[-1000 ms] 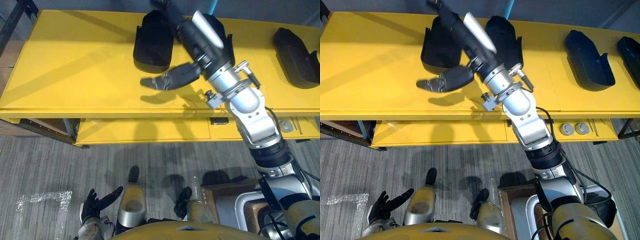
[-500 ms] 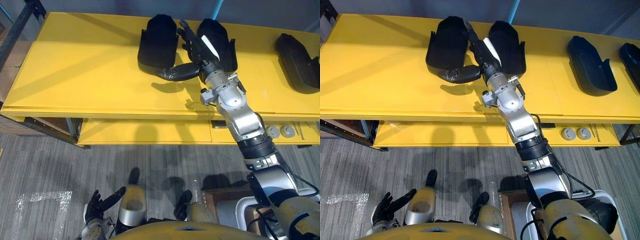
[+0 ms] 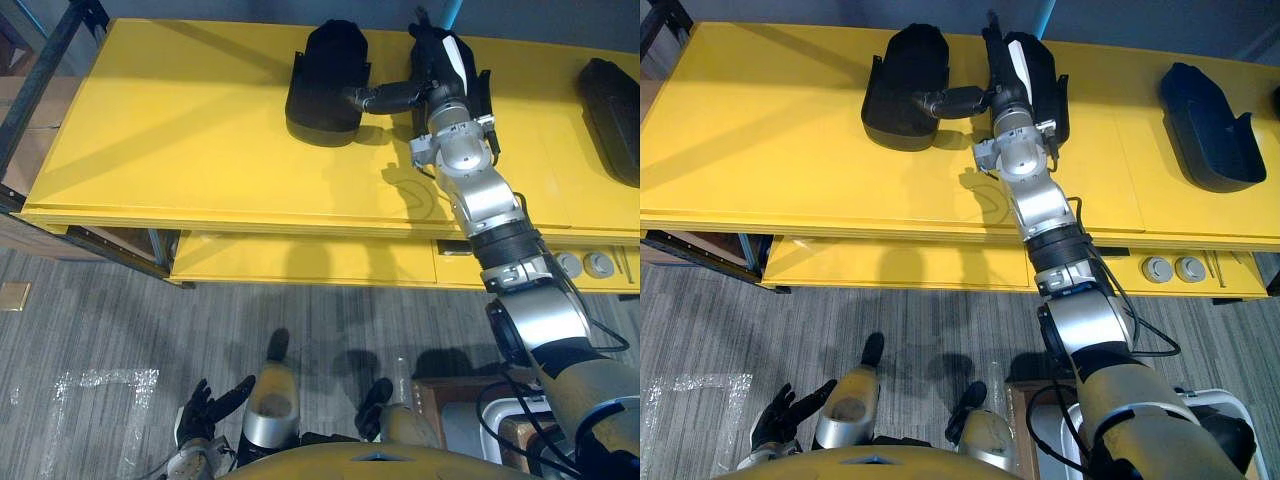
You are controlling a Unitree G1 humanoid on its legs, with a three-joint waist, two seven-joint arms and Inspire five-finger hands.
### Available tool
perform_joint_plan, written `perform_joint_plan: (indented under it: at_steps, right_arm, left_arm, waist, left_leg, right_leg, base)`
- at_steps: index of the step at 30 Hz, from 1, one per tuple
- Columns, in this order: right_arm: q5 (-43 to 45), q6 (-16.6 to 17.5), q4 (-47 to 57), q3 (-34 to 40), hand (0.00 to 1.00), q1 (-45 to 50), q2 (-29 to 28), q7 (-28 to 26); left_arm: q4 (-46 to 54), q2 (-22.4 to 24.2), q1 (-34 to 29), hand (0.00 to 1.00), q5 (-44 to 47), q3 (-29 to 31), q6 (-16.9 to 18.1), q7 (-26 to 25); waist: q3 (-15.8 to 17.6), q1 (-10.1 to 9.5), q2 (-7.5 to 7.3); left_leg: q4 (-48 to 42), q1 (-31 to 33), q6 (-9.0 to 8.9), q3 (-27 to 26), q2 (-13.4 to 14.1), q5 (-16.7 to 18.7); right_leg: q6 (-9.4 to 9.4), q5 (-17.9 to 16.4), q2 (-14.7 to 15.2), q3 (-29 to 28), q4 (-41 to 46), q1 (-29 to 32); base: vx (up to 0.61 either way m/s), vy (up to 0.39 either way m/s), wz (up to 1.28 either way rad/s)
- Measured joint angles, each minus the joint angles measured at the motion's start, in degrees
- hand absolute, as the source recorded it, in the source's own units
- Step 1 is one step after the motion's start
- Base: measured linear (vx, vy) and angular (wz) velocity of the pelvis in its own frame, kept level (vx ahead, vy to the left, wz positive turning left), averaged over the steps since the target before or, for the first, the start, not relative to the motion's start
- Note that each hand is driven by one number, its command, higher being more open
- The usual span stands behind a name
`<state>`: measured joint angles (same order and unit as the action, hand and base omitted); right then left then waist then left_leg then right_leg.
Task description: Walk over and take three plastic housings, then place them on the shelf
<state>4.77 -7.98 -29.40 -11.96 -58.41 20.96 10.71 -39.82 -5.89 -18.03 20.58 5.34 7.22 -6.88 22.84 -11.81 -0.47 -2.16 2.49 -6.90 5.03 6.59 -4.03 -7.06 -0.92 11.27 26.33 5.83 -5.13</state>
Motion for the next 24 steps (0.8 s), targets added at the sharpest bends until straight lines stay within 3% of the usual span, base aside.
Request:
perform_joint_plan:
  at_steps: [11,17,24]
  right_arm:
    - [-0.02,2.31,-5.92,-1.98,1.0,-9.0,3.11,-0.47]
    - [-0.05,1.94,-9.15,-2.86,1.0,-12.32,4.66,-0.41]
    - [-0.04,1.19,-13.72,-3.06,1.0,-13.62,6.51,5.05]
  left_arm:
    - [1.56,-0.51,0.85,1.0,1.89,-2.75,-2.63,1.25]
    - [1.55,-1.07,1.91,1.0,2.42,-3.34,-3.83,1.69]
    - [0.98,-1.35,4.64,1.0,4.6,-6.76,-3.57,2.15]
  waist:
    - [2.41,-2.0,3.45]
    - [2.65,-3.0,3.64]
    - [4.59,-4.61,5.74]
  left_leg:
    - [-0.68,1.46,-0.15,1.87,0.13,-0.34]
    - [-0.81,4.8,-0.33,2.6,0.02,-1.51]
    - [-6.4,8.29,-0.53,3.07,-0.42,0.35]
  right_leg:
    - [0.54,-0.74,0.06,1.57,1.96,0.83]
    - [0.87,-2.0,0.87,1.74,5.47,5.16]
    - [1.47,-5.19,2.65,0.92,12.9,9.2]
  base:
    - [-0.05,-0.017,0.08]
    - [-0.04,-0.023,0.07]
    - [-0.07,-0.024,-0.01]
